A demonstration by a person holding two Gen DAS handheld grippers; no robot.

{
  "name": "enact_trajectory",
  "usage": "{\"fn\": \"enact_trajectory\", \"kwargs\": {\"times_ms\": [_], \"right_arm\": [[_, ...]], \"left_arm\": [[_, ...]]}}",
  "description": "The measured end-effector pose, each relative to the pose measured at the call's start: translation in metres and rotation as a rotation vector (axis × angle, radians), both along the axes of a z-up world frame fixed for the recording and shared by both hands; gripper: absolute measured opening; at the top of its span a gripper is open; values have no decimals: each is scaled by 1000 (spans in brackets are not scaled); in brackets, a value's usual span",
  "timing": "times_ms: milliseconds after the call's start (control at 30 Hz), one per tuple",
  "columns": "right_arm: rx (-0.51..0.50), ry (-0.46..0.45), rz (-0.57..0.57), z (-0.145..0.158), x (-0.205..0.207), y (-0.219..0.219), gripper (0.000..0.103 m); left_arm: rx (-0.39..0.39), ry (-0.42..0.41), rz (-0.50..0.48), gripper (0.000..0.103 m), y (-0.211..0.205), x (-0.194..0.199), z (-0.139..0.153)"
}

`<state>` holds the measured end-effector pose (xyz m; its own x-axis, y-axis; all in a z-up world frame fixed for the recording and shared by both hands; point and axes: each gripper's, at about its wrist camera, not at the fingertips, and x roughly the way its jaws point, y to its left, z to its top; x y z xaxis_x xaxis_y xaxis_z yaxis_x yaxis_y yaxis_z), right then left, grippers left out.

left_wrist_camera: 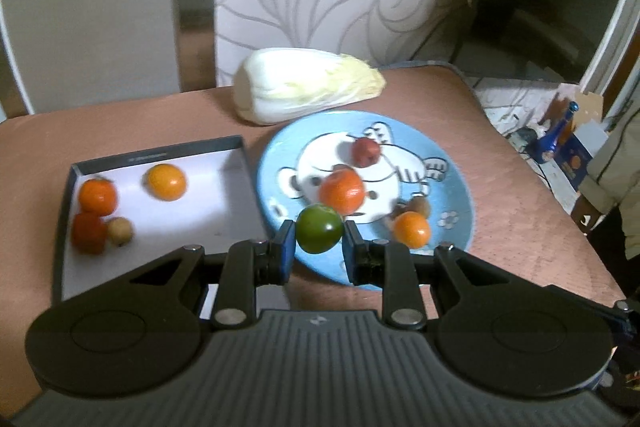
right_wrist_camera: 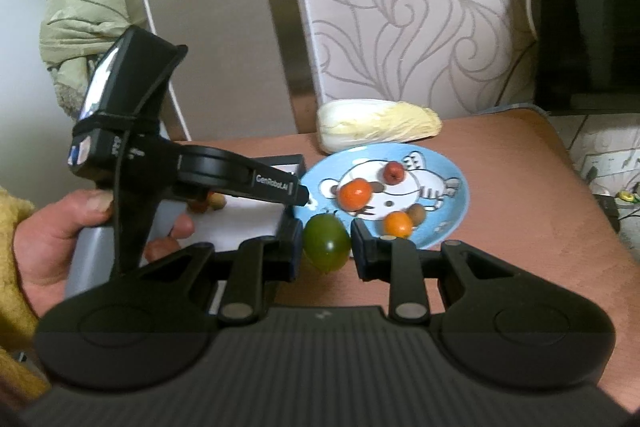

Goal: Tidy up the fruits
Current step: 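Carry both green fruits with both tools over the blue tiger plate, then open the left tool to release its green fruit onto the plate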

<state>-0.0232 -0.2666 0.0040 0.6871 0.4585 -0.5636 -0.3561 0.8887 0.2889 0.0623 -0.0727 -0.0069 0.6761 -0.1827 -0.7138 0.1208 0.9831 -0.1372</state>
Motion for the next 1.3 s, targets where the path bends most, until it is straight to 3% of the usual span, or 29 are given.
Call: {"fn": "enact_trajectory", "kwargs": {"times_ms": [733, 1300], "right_arm": [[-73, 10, -136, 7, -31, -42, 29], [-94, 32, -170, 8, -37, -52, 29]], "left_arm": [[65, 30, -86, 29, -68, 41, -35], [94, -18, -86, 29, -90, 67, -30]]}}
